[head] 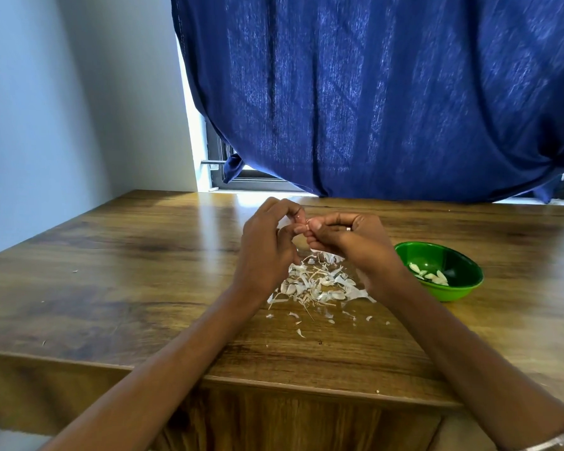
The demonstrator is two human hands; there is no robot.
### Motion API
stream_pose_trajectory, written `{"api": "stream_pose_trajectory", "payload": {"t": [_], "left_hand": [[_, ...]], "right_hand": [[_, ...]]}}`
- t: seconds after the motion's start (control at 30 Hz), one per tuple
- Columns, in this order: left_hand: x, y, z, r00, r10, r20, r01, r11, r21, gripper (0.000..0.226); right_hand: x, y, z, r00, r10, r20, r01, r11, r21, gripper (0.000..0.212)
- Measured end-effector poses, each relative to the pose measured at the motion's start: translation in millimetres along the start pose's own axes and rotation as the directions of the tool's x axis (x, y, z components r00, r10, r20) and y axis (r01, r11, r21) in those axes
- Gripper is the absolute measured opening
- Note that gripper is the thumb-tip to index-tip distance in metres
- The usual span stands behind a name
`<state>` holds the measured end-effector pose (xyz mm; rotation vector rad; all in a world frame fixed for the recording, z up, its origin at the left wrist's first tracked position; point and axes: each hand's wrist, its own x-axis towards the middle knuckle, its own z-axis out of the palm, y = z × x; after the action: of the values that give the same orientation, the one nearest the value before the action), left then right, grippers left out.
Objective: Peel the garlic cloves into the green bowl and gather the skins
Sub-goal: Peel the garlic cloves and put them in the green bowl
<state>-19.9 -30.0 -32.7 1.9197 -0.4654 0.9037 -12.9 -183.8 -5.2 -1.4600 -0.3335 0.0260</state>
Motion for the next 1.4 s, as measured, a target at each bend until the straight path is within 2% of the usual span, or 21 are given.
{"api": "stream_pose_trajectory", "payload": {"t": [0.1, 0.2, 0.33, 0.43, 0.57, 0.7, 0.87, 1.07, 1.2, 1.4], "left_hand": [[-1, 1, 2, 0.996, 0.093, -0.008, -0.093, 0.996, 0.014, 0.044], [-2, 1, 4, 0.992, 0.123, -0.024, -0.123, 0.992, -0.002, 0.045], [-3, 5, 3, 0.995, 0.082, -0.05, -0.085, 0.994, -0.071, 0.043], [-3, 5, 2, 0.998, 0.016, -0.053, -0.022, 0.993, -0.114, 0.031], [-2, 9, 0, 0.992, -0.102, -0.073, 0.088, 0.982, -0.168, 0.011], [-1, 10, -1, 0.986, -0.12, -0.116, 0.101, 0.983, -0.156, 0.013], [-1, 11, -1, 0.985, -0.054, -0.165, 0.043, 0.996, -0.073, 0.012], [2, 10, -3, 0.967, -0.191, -0.167, 0.16, 0.97, -0.183, 0.006], [4, 6, -4, 0.962, -0.224, -0.157, 0.182, 0.953, -0.242, 0.007], [3, 5, -3, 0.965, -0.222, -0.142, 0.188, 0.958, -0.216, 0.015]], "right_hand": [[1, 1, 0, 0.998, 0.044, 0.041, -0.048, 0.994, 0.097, 0.01], [2, 2, 0, 0.994, 0.08, 0.076, -0.094, 0.975, 0.199, 0.013], [3, 3, 1, 0.985, 0.135, 0.108, -0.165, 0.914, 0.369, 0.014], [3, 4, 1, 0.984, 0.137, 0.113, -0.172, 0.893, 0.415, 0.02], [4, 3, 1, 0.994, 0.084, 0.071, -0.104, 0.927, 0.361, 0.014], [3, 3, 2, 1.0, 0.016, 0.012, -0.019, 0.956, 0.292, 0.015], [1, 2, 4, 0.998, -0.065, -0.025, 0.068, 0.986, 0.15, 0.022], [3, 1, 3, 0.993, -0.108, 0.04, 0.105, 0.991, 0.079, 0.035], [4, 1, 4, 0.994, -0.106, 0.032, 0.106, 0.994, -0.001, 0.031], [2, 2, 4, 0.985, -0.172, 0.016, 0.173, 0.984, -0.05, 0.019]]}}
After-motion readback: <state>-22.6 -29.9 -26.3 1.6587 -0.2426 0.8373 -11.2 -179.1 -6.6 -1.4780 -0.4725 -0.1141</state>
